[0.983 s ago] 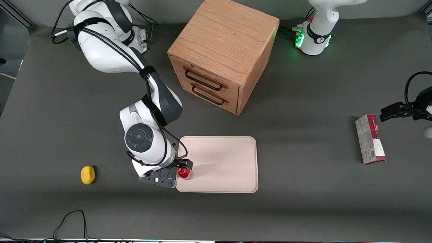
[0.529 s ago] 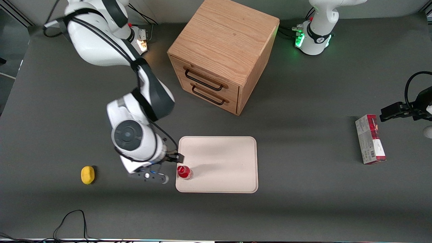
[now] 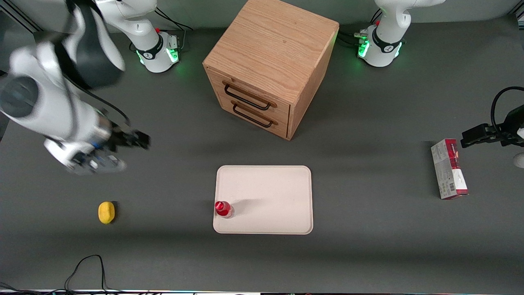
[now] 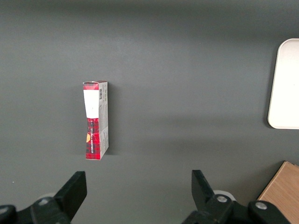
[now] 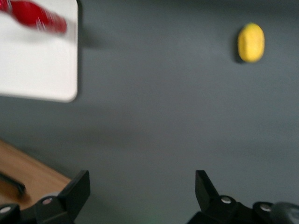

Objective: Place coke bottle on tray
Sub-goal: 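Open the right gripper and raise it away from the bottle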

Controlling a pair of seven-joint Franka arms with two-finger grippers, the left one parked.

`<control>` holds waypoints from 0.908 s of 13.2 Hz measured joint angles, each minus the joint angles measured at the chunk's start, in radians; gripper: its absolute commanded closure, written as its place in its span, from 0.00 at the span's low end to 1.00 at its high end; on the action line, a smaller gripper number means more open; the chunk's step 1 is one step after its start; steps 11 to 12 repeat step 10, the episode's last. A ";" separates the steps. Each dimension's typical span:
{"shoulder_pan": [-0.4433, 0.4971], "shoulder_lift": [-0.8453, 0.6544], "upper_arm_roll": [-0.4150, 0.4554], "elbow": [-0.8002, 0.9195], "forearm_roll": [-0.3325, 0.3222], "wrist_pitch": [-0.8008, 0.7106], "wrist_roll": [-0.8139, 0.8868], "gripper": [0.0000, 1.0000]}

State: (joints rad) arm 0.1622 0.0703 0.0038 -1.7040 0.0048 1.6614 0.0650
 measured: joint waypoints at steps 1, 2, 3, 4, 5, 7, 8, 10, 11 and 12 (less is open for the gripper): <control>-0.001 -0.085 -0.039 -0.075 0.007 -0.004 -0.060 0.00; -0.002 -0.154 -0.068 -0.130 0.009 -0.019 -0.101 0.00; -0.002 -0.205 -0.084 -0.165 0.009 -0.040 -0.125 0.00; -0.002 -0.240 -0.093 -0.182 0.009 -0.061 -0.137 0.00; -0.001 -0.258 -0.098 -0.183 0.009 -0.078 -0.140 0.00; 0.001 -0.266 -0.101 -0.175 0.009 -0.110 -0.142 0.00; 0.004 -0.265 -0.101 -0.173 0.010 -0.113 -0.142 0.00; 0.009 -0.263 -0.100 -0.168 0.011 -0.116 -0.142 0.00; 0.009 -0.263 -0.100 -0.168 0.011 -0.116 -0.142 0.00; 0.009 -0.263 -0.100 -0.168 0.011 -0.116 -0.142 0.00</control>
